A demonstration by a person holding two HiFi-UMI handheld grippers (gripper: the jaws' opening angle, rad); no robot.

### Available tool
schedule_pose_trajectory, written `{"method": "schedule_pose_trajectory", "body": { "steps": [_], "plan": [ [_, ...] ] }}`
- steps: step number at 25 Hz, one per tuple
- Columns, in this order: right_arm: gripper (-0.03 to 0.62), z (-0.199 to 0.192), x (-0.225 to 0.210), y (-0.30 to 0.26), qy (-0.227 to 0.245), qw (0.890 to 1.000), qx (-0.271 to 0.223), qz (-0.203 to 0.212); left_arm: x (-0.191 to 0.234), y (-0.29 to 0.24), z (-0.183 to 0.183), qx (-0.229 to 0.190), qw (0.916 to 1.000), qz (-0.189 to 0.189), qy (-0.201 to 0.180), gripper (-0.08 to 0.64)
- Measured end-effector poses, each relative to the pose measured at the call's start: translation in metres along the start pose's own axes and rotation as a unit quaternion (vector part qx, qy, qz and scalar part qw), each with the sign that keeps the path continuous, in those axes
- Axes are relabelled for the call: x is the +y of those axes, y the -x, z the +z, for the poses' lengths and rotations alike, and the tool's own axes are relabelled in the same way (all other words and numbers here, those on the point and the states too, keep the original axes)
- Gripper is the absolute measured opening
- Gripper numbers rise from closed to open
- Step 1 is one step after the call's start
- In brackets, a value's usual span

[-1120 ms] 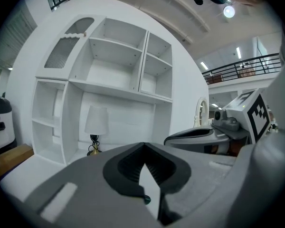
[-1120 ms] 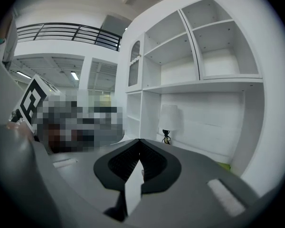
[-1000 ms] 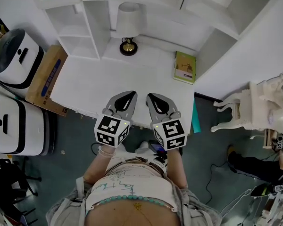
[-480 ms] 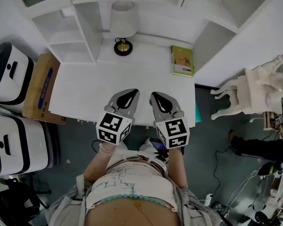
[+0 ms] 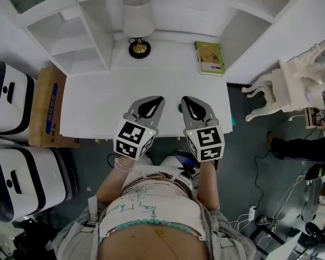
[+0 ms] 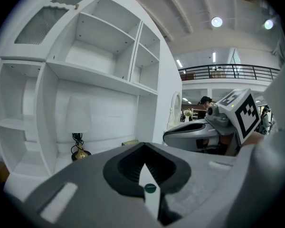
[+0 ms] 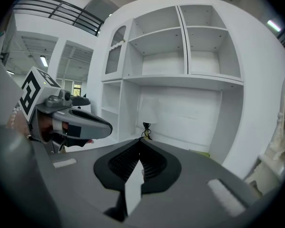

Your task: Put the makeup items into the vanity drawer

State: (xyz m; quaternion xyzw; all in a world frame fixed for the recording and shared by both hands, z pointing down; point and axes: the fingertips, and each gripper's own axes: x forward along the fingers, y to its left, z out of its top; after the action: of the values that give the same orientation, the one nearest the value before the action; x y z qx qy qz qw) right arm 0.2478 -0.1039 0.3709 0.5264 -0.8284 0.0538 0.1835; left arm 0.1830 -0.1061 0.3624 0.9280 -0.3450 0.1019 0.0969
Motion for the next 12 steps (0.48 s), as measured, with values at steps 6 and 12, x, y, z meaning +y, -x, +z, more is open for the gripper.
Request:
{"method": "schedule_pose_trajectory", "body": {
  "steps": [6,12],
  "plan": [
    [0.028,-0.015,0.001,0.003,-0.007,1.0,0.017,-0.019,0.001,0.005,-0.008,0.008,0.9998,-0.016,-0.002,0.001],
    [0.028,-0.021,-0.015,0.0,-0.006,0.999,0.025,-0.02,0.002,-0.006,-0.013,0.019,0.9998,-0.009,0.005,0.001]
  ]
}}
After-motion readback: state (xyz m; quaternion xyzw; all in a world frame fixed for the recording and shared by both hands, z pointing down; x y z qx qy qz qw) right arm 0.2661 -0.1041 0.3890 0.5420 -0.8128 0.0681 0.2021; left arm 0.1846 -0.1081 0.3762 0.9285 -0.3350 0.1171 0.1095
